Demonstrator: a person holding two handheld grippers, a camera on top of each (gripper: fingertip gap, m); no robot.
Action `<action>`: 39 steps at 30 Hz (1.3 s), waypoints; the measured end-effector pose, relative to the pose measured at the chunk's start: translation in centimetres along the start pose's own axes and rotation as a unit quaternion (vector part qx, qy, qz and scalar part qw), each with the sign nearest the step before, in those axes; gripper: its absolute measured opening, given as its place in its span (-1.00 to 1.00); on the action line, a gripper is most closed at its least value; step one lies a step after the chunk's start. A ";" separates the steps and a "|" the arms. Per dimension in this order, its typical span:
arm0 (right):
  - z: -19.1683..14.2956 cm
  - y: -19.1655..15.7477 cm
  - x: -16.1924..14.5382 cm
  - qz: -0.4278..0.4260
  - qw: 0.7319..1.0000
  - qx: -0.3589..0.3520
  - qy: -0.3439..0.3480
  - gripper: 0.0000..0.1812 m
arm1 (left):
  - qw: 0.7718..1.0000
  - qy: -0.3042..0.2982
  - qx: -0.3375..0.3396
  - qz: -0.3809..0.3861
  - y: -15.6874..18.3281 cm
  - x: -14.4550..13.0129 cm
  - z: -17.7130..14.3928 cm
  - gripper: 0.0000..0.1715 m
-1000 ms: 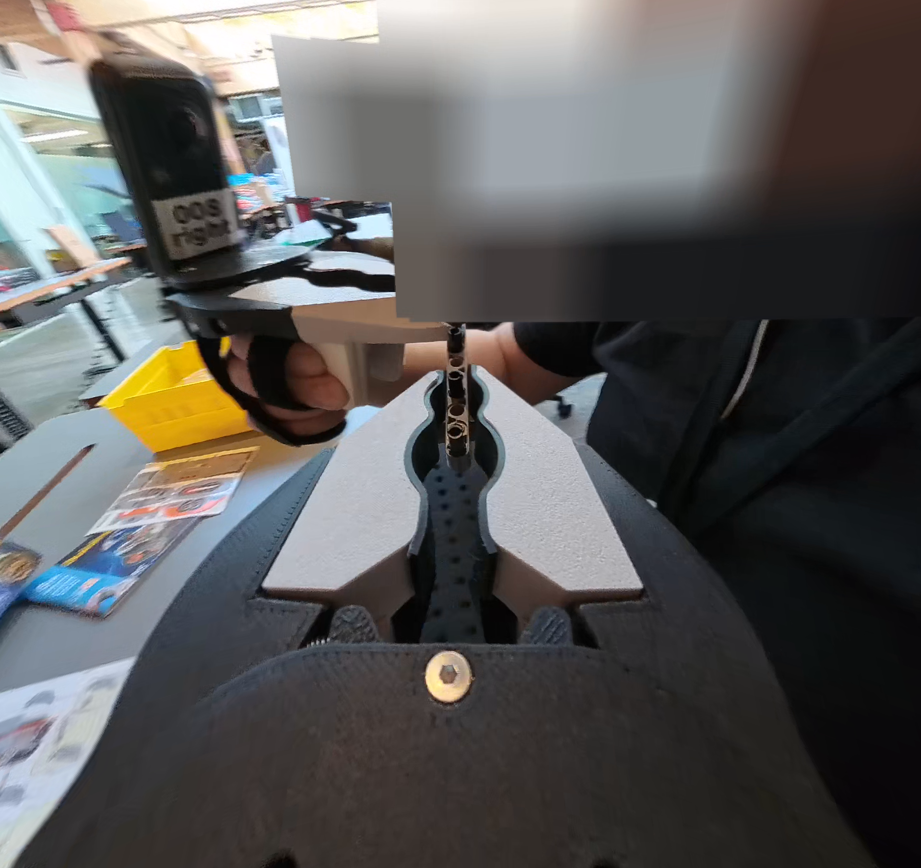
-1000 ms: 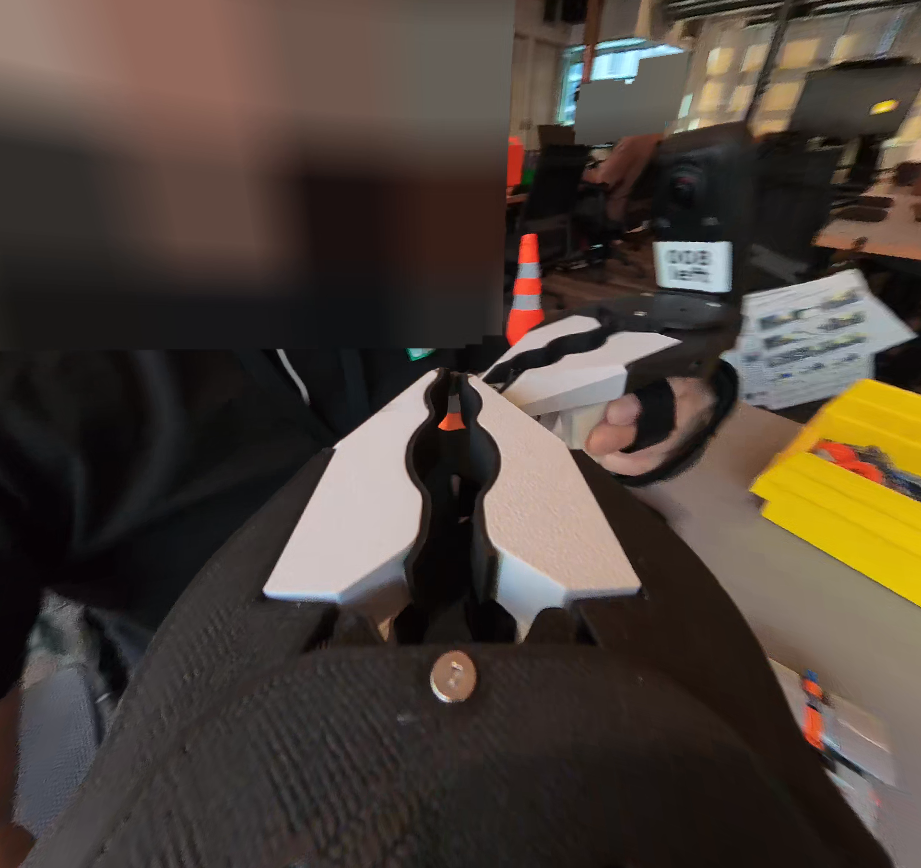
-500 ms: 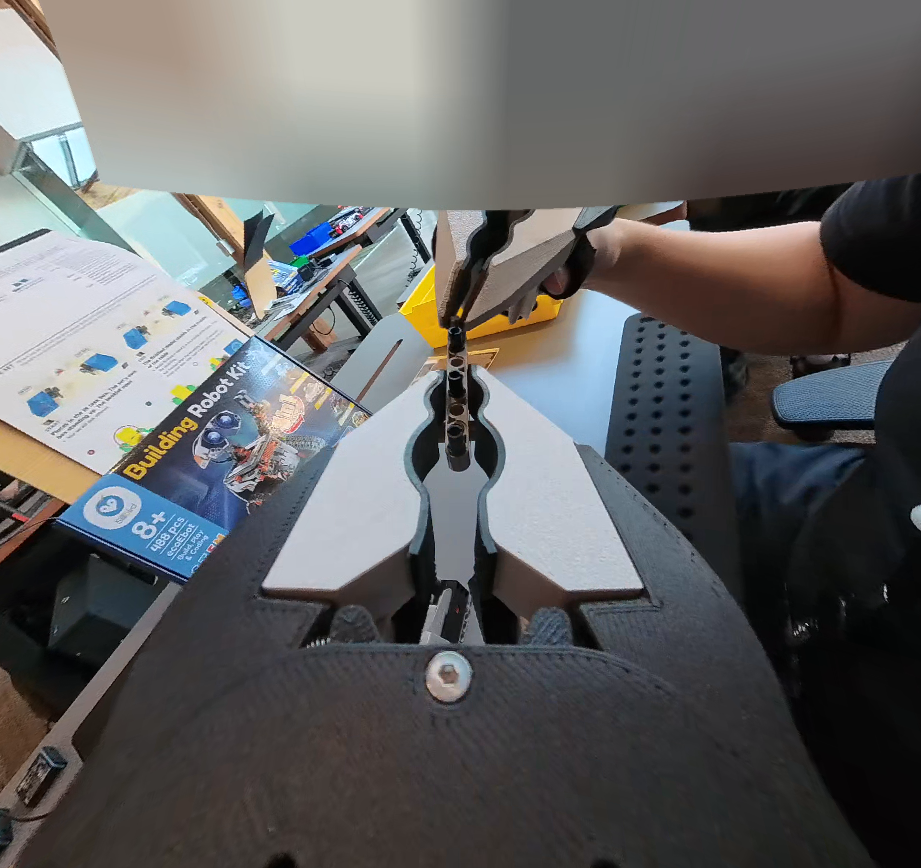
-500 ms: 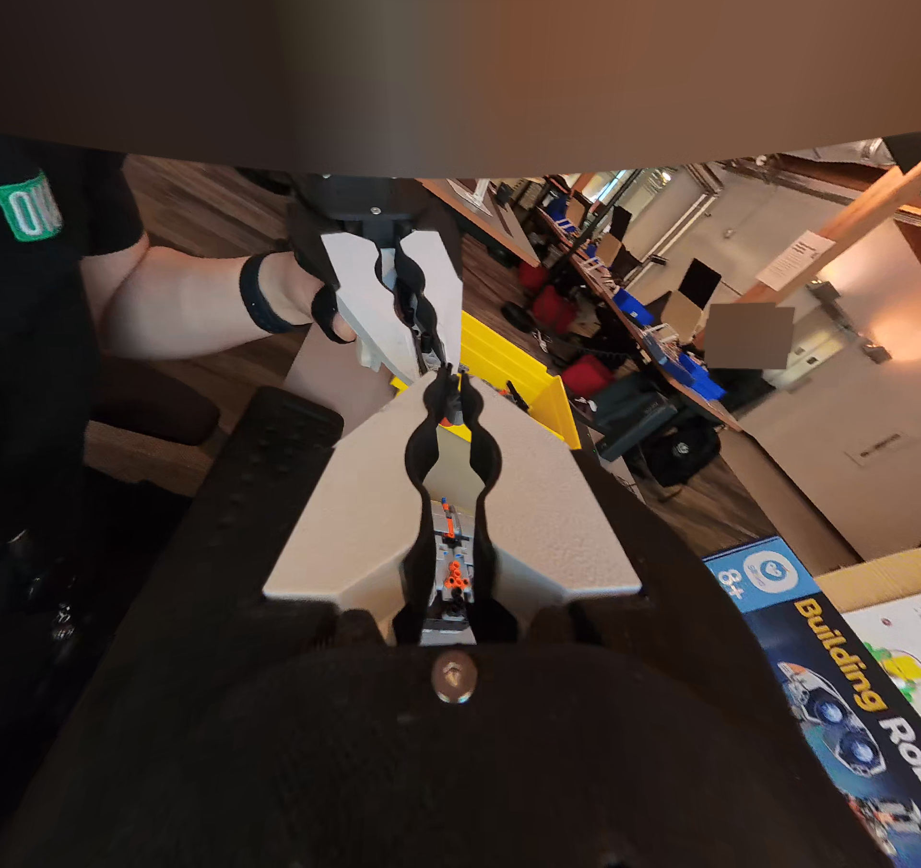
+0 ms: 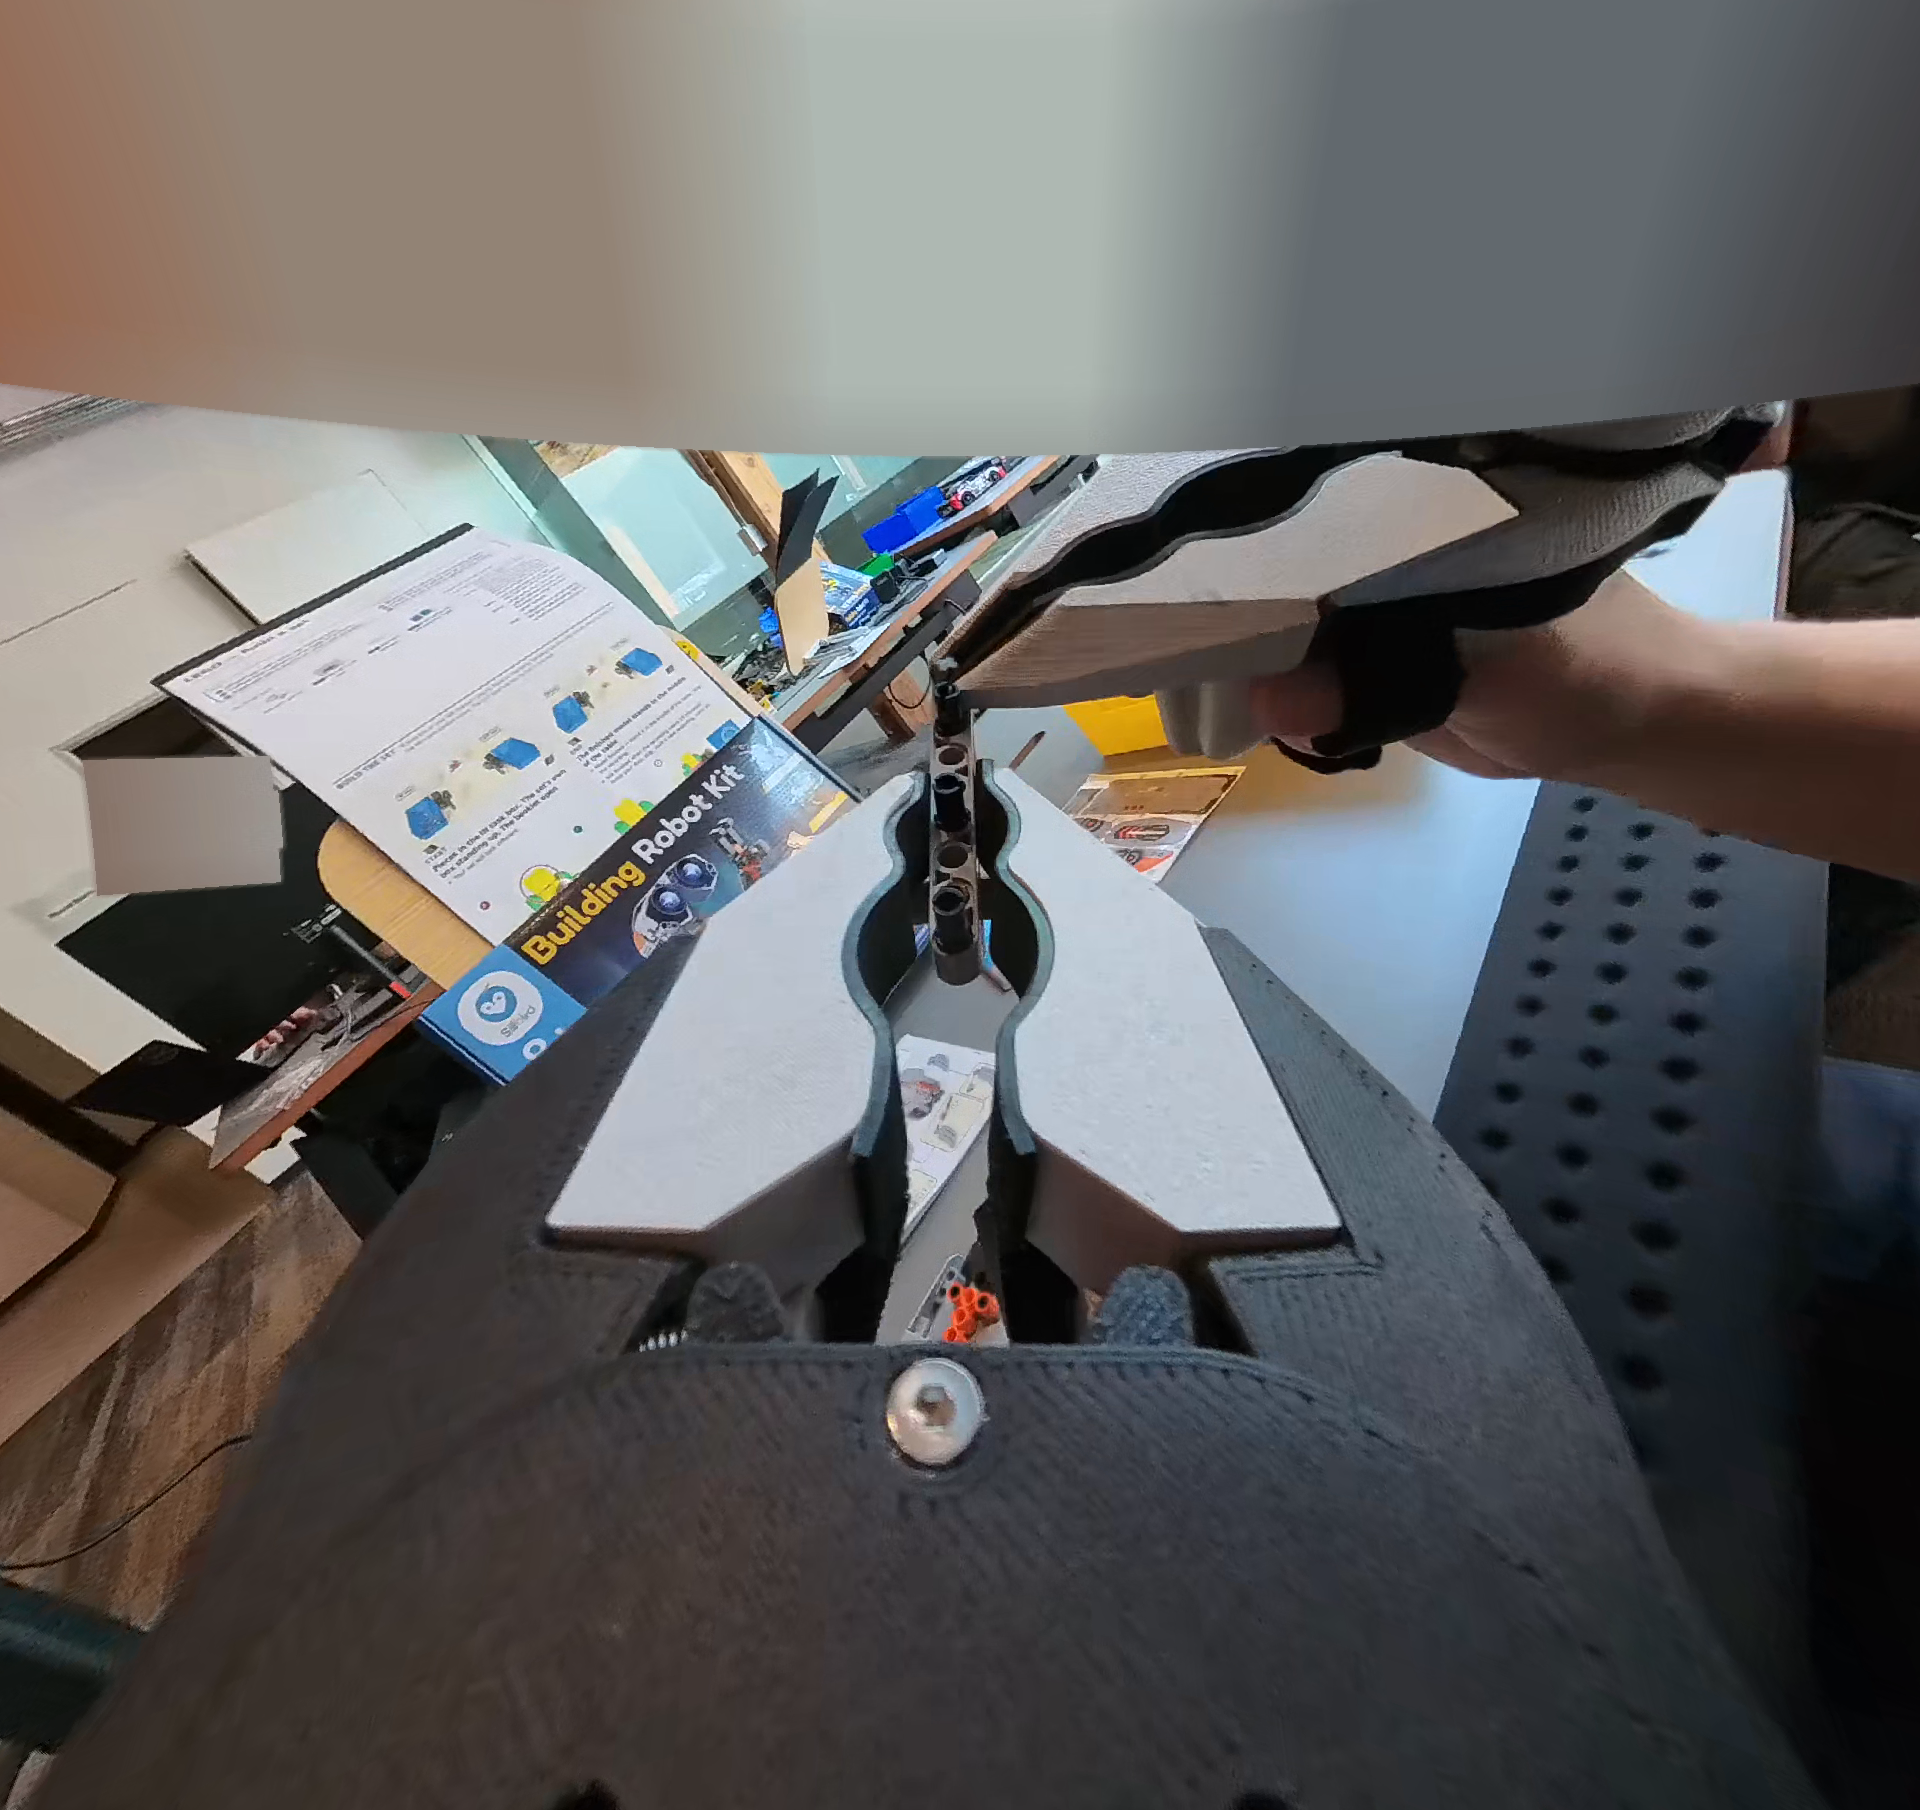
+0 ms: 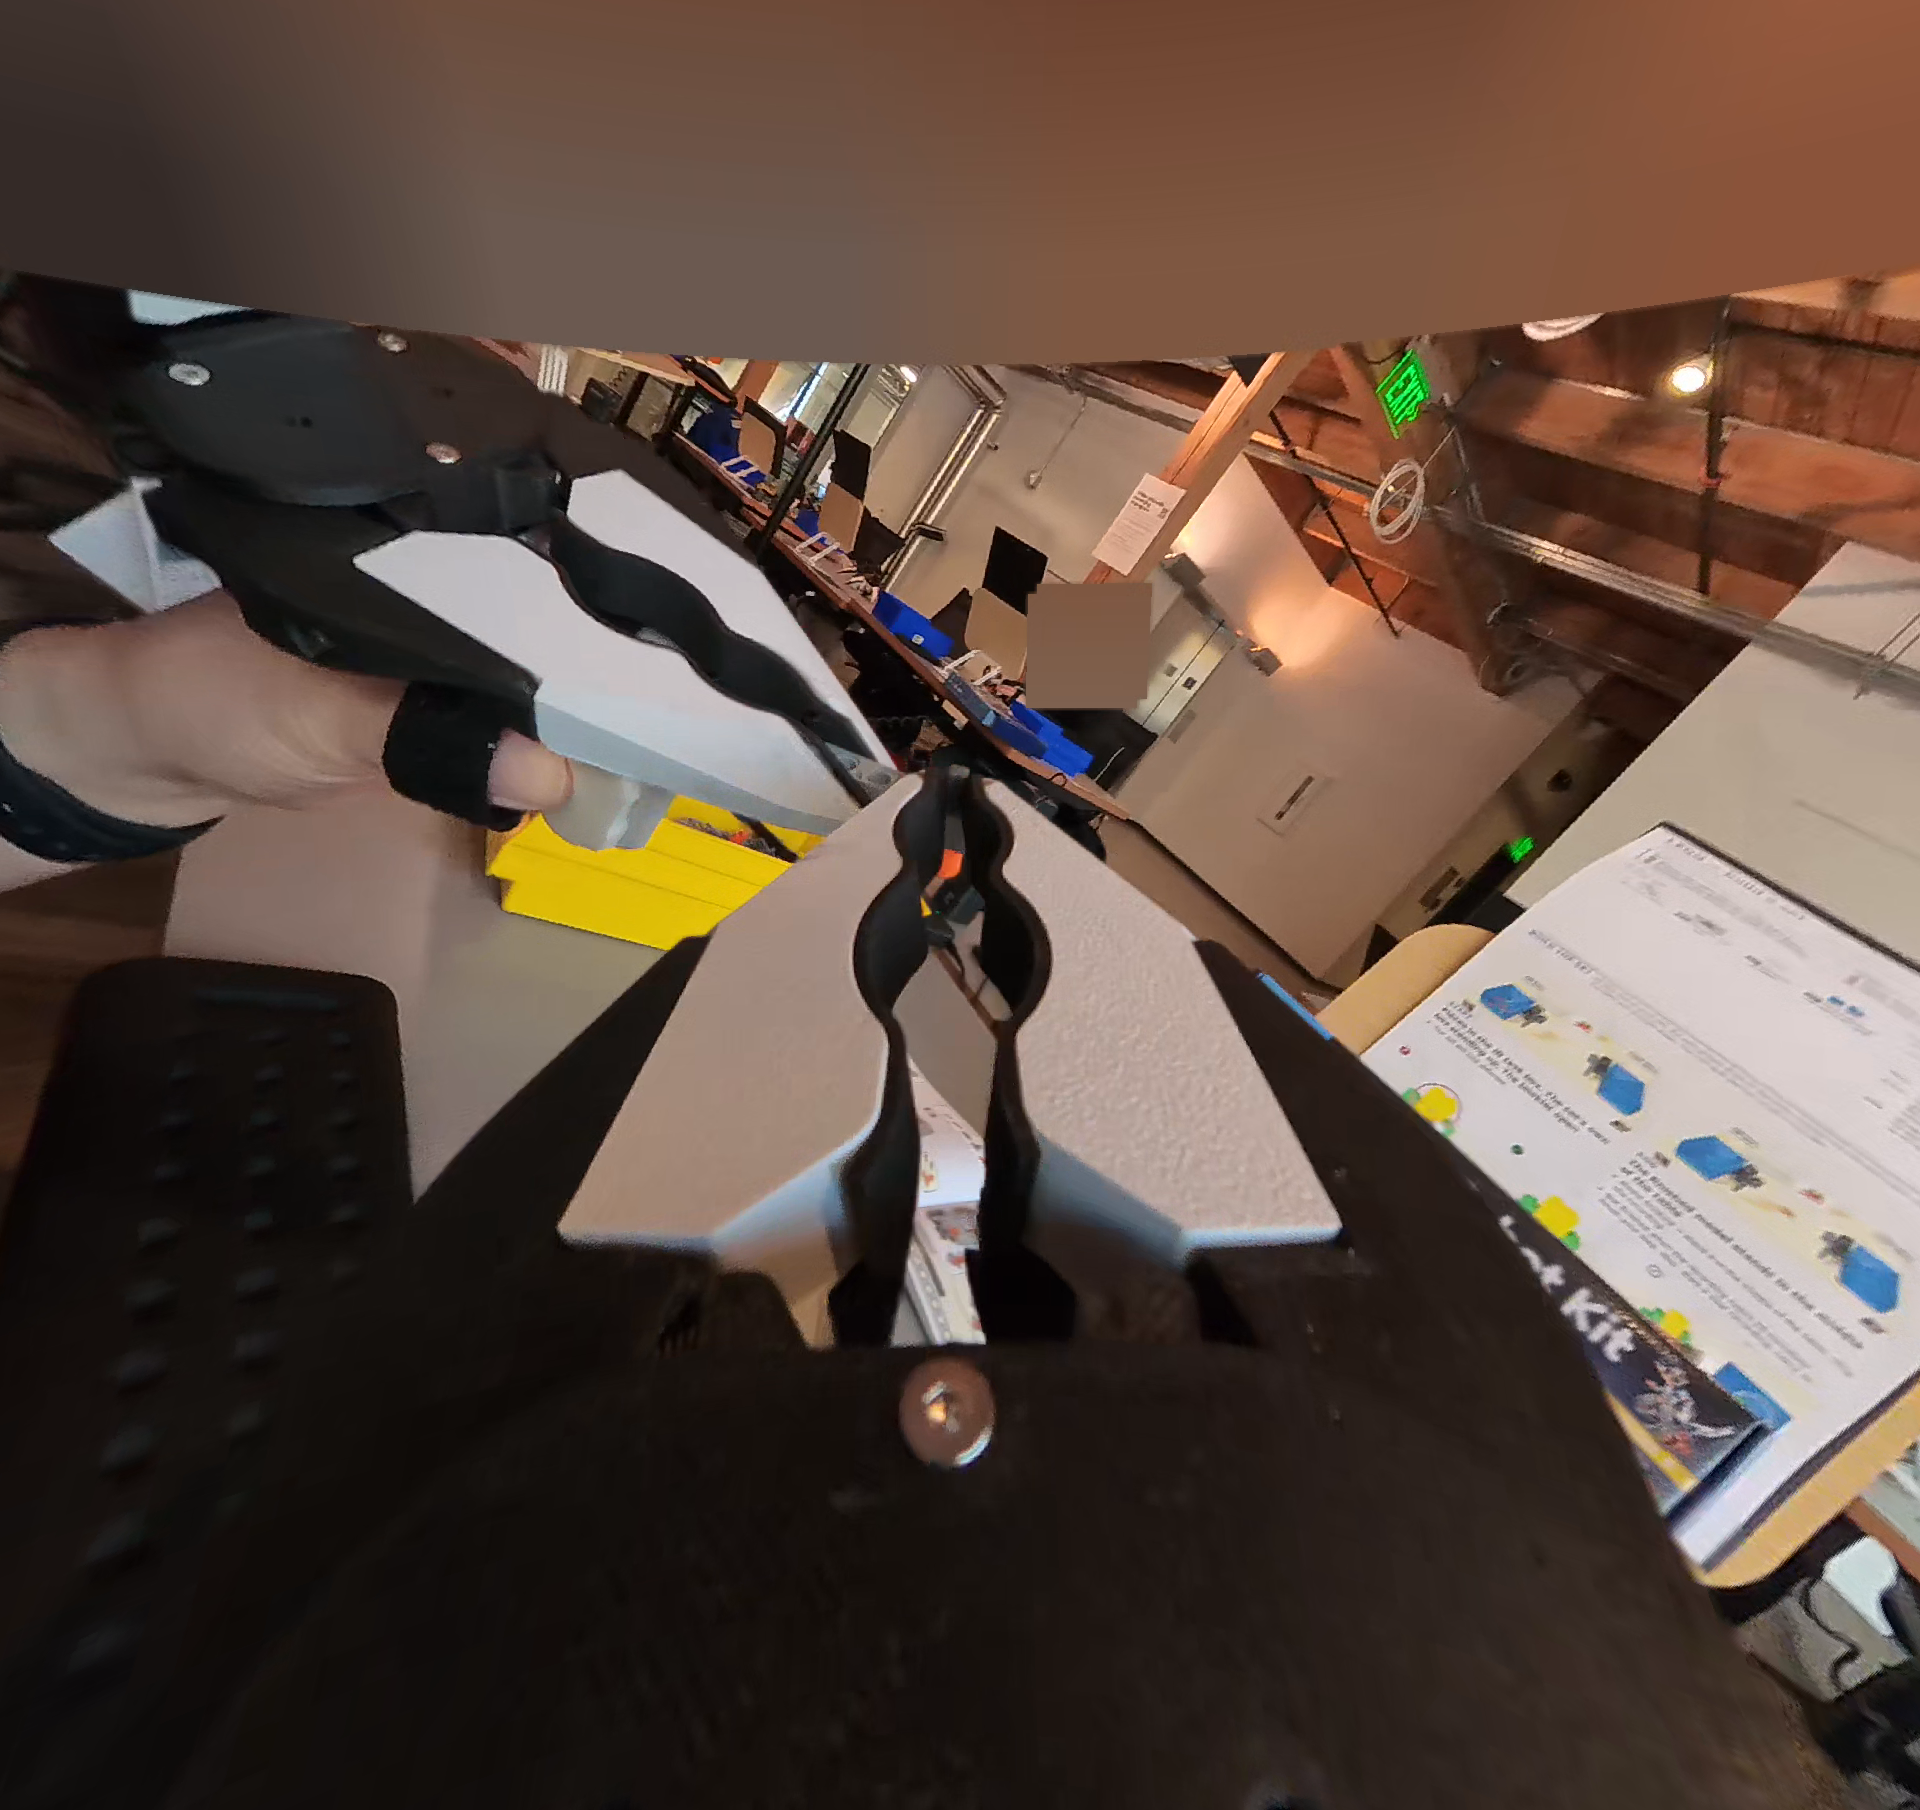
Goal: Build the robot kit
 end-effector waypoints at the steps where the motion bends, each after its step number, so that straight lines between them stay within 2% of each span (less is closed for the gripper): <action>1: -0.1 0.0 0.0 -0.007 1.000 0.000 -0.002 -1.00 | 1.000 -0.002 -0.003 0.002 0.1 0.0 0.0 -0.94; 7: -0.3 0.3 -0.2 -0.024 0.998 0.052 -0.008 -1.00 | 0.999 -0.006 -0.039 -0.001 0.0 -0.1 0.0 -0.94; 18: 0.0 1.7 -0.5 0.001 0.986 0.165 0.017 -1.00 | 0.997 0.000 -0.071 -0.006 -0.4 -0.2 -0.1 -0.94; 27: 0.1 2.0 -0.4 0.015 0.957 0.288 0.035 -0.98 | 0.989 0.021 -0.143 -0.014 -0.4 -0.4 -0.7 -0.94; 29: 0.5 2.3 -0.4 0.037 0.957 0.287 0.027 -0.97 | 0.991 0.021 -0.134 -0.019 -0.7 -0.5 -0.7 -0.94; 31: 0.8 2.4 -0.4 0.047 0.965 0.257 0.027 -0.97 | 0.994 0.017 -0.108 -0.017 -1.0 -0.5 -0.6 -0.94; 35: 0.9 1.8 -0.4 0.017 0.986 0.162 0.027 -0.96 | 0.998 0.006 -0.064 -0.001 -1.0 -0.5 -0.3 -0.94; 39: 0.5 1.1 -0.1 -0.006 0.992 0.119 0.030 -0.98 | 0.998 0.009 -0.066 0.003 -0.8 -0.3 -0.6 -0.94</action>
Point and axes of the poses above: each gripper's, where its closed fingertips meet, z out along the fingers, x out of its top, y = z × x across the jaws, the point moved 7 cm from there along -z, back along the fingers, and after that the axes turned 6 degrees about -y, right-handed, at the moved point
